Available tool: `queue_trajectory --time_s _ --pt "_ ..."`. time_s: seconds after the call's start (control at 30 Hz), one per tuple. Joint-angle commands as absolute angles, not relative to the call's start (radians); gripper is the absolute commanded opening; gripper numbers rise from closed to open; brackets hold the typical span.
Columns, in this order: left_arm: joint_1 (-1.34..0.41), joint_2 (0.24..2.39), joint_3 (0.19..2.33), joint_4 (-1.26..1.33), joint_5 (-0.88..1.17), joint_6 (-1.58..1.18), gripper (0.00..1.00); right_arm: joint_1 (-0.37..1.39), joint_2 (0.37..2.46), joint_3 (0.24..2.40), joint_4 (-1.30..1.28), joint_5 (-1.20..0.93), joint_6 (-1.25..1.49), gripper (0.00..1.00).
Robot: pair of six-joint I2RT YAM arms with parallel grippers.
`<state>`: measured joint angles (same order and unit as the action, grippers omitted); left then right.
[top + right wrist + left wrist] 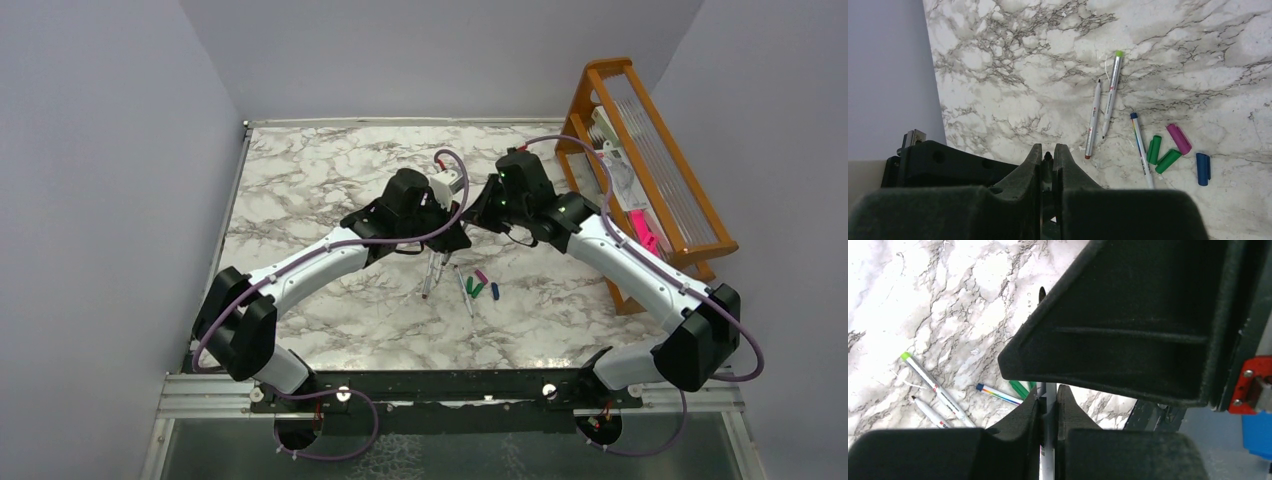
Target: Insert the pens into the pen caps
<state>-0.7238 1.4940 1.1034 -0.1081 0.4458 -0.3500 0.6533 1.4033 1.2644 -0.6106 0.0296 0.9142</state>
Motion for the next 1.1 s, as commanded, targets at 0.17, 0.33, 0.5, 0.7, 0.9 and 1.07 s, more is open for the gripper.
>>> queue_trajectory --time_s 0.17,0.33,0.5,0.7,0.9,1.07 --pt "-0.726 1.488 1.123 -0.1 0.443 -0.329 0.0 0.653 1.349 1.241 -0.576 0.038 0.923 0.24" --pt "-0.648 1.48 1.084 -0.13 0.413 -0.336 0.0 0.653 1.352 1.298 -0.689 0.174 0.83 0.51" --pt "-0.548 1.462 1.021 -0.135 0.414 -0.343 0.0 0.652 1.346 1.264 -0.794 0.257 0.765 0.5" --pt "-0.528 1.454 1.008 -0.156 0.395 -0.324 0.0 0.639 1.356 1.141 -0.868 0.222 0.775 0.32" --pt "-0.528 1.46 1.003 -0.14 0.421 -0.344 0.0 0.638 1.375 1.06 -0.838 0.177 0.764 0.33" --pt "-0.529 1.458 1.006 -0.133 0.418 -0.36 0.0 0.638 1.446 1.033 -0.793 0.128 0.73 0.44"
